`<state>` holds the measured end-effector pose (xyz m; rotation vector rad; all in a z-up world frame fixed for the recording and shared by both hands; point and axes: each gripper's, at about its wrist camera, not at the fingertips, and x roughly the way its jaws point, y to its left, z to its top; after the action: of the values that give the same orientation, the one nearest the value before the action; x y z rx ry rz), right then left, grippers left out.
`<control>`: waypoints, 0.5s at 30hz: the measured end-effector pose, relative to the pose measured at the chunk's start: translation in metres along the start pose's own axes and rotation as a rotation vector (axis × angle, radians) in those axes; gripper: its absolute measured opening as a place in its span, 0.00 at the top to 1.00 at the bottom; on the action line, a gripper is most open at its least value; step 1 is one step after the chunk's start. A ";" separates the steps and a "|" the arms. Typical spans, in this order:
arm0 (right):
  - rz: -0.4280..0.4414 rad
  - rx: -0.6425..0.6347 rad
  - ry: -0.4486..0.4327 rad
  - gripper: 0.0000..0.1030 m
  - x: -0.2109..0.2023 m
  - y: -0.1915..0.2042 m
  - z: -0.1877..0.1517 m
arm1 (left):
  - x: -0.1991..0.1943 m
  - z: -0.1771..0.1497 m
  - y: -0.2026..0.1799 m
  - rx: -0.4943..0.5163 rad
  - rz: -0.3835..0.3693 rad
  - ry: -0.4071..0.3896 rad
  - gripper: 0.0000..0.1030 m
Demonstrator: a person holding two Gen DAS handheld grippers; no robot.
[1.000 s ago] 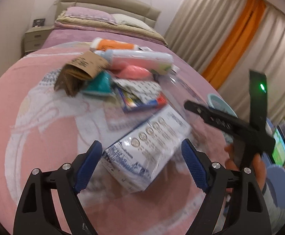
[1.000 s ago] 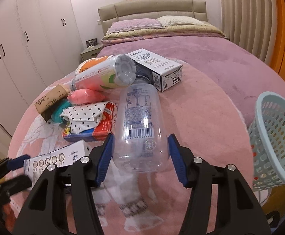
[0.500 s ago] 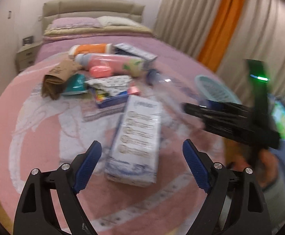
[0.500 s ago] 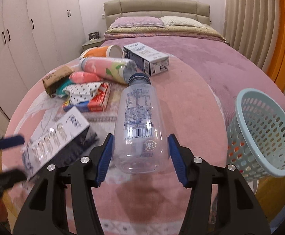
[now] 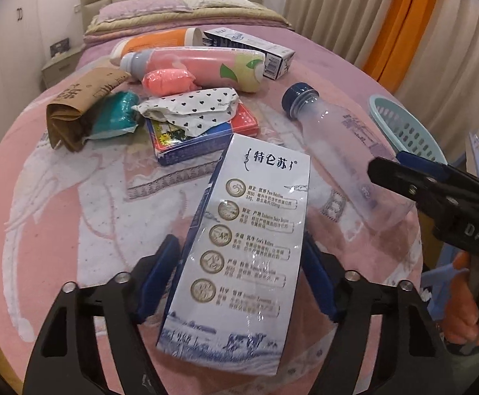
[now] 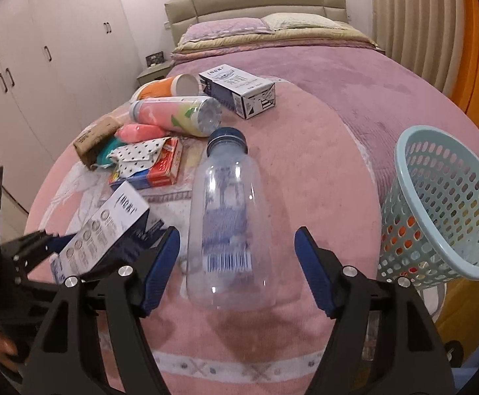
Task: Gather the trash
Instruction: 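Grasp the milk carton with left tool while right tool grasps the clear bottle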
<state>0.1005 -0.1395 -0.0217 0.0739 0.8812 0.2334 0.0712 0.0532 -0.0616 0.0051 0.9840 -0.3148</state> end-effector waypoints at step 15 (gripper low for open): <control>-0.015 -0.007 0.092 0.48 0.039 0.007 0.018 | -0.012 0.009 0.001 -0.055 -0.018 -0.074 0.46</control>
<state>0.1368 -0.1230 -0.0388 0.0504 0.9721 0.2267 0.0727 0.0557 -0.0468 -0.0646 0.9196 -0.3025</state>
